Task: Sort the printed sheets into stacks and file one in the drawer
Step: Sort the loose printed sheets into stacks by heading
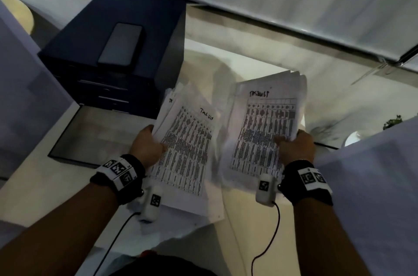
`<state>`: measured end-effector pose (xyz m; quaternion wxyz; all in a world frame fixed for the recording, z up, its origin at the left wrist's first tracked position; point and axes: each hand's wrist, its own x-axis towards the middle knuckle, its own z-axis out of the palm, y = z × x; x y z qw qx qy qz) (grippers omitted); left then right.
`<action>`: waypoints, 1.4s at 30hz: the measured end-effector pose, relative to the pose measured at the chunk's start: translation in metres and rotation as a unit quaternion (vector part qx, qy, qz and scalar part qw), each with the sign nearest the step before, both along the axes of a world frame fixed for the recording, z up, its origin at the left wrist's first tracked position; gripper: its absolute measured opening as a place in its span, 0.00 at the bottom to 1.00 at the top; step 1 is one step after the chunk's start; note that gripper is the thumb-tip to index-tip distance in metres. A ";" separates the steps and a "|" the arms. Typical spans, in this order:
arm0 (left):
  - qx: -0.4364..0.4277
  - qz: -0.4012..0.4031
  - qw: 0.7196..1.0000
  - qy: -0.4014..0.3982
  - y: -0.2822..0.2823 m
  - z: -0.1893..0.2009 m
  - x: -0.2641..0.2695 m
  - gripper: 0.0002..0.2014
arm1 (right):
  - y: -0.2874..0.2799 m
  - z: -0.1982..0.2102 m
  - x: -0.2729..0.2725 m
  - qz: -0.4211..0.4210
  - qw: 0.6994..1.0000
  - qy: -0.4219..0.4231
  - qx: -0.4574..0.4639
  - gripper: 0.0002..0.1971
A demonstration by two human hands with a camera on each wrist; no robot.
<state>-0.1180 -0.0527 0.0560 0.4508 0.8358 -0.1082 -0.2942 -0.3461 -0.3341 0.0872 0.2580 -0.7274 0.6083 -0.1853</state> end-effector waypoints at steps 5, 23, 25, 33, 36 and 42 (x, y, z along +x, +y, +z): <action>0.012 0.004 0.999 0.033 0.003 -0.016 0.002 0.19 | -0.001 -0.005 -0.004 -0.021 0.999 -0.020 0.040 0.24; 0.069 -0.014 0.998 0.000 -0.006 -0.029 0.010 0.21 | 0.002 -0.101 0.003 -0.029 0.984 0.079 0.155 0.20; 0.072 -0.014 0.997 0.005 -0.007 -0.031 0.012 0.21 | 0.004 -0.075 0.011 -0.017 0.989 0.024 0.143 0.23; 0.086 -0.015 0.996 0.028 -0.009 -0.053 0.008 0.23 | 0.007 0.067 0.031 0.158 0.979 -0.124 -0.042 0.15; 0.076 -0.016 0.996 0.031 -0.011 -0.062 0.006 0.29 | 0.018 0.094 0.027 0.184 0.959 -0.213 -0.034 0.14; 0.102 -0.018 0.994 0.018 -0.001 -0.072 0.008 0.28 | 0.045 0.040 0.015 0.176 0.940 -0.261 0.133 0.13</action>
